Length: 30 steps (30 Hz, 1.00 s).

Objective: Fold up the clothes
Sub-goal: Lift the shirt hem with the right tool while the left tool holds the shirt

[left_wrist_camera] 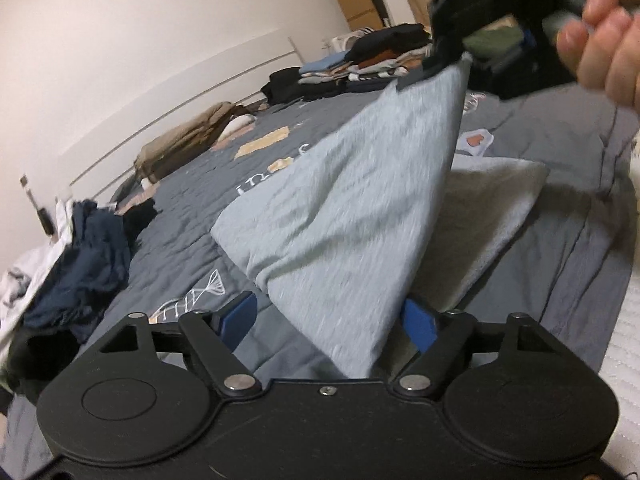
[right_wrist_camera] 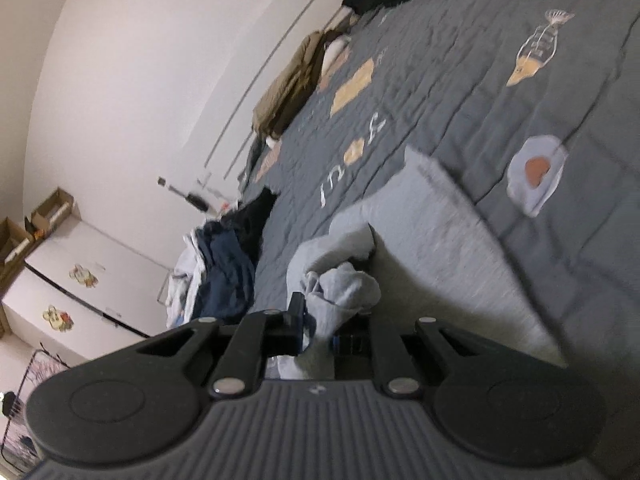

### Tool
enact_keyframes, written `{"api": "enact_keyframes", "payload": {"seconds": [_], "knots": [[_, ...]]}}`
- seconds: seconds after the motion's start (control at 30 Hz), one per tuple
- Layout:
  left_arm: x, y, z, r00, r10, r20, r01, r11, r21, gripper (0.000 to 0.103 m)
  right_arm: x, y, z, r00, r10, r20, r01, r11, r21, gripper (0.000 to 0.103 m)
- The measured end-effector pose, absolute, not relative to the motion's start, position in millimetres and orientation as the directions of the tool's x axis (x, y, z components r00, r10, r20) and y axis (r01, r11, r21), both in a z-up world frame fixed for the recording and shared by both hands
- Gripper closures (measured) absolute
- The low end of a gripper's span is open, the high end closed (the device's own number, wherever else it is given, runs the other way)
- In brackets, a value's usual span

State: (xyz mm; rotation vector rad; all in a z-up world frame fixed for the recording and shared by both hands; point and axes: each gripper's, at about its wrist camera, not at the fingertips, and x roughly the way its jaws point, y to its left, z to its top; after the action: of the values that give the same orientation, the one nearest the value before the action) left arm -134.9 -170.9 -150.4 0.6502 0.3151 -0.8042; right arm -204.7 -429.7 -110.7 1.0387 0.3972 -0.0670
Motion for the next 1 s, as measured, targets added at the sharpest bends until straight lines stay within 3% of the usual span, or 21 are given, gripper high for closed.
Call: {"api": "enact_keyframes", "payload": {"seconds": [0.23,0.3,0.43,0.57,0.63,0.7,0.9,1.0], "knots": [[-144.5,-191.1,-164.0,0.723,-0.529,-0.443,0.684,0.466,0.561,0.028,-220.8,-451.8,-112.1,0.931,0.092,-0.352,0.259,0.512,0.819,0.091],[-148.1,-196.6,-172.1,0.732,-0.516,-0.445,0.669,0.42,0.614,0.035,-216.6,-454.3,-122.0,0.9,0.076,-0.43,0.323,0.547,0.773,0.091],[-152.0,-203.8,-185.9,0.749,-0.488,-0.448,0.64,0.358,0.68,0.035,-206.4,-459.0,-152.9,0.819,0.054,-0.572,0.449,0.562,0.695,0.091],[-152.2,-204.1,-188.3,0.76,-0.479,-0.44,0.627,0.358,0.692,0.031,-207.3,-465.1,-157.2,0.826,0.1,-0.554,0.434,0.515,0.74,0.087],[-152.6,-204.2,-188.3,0.765,-0.48,-0.43,0.618,0.359,0.699,0.03,-207.9,-461.6,-147.9,0.836,0.1,-0.54,0.404,0.553,0.729,0.08],[-153.5,-204.2,-187.7,0.767,-0.478,-0.428,0.617,0.364,0.698,0.03,-208.9,-452.3,-141.0,0.835,0.108,-0.54,0.38,0.597,0.707,0.061],[-152.7,-204.8,-185.0,0.762,-0.472,-0.443,0.631,0.385,0.673,0.03,-206.0,-433.5,-134.4,0.828,0.09,-0.554,0.348,0.693,0.632,0.052],[-156.2,-204.2,-185.7,0.764,-0.473,-0.439,0.626,0.38,0.68,0.029,-199.9,-428.7,-141.7,0.814,0.068,-0.577,0.361,0.719,0.594,0.052]]}}
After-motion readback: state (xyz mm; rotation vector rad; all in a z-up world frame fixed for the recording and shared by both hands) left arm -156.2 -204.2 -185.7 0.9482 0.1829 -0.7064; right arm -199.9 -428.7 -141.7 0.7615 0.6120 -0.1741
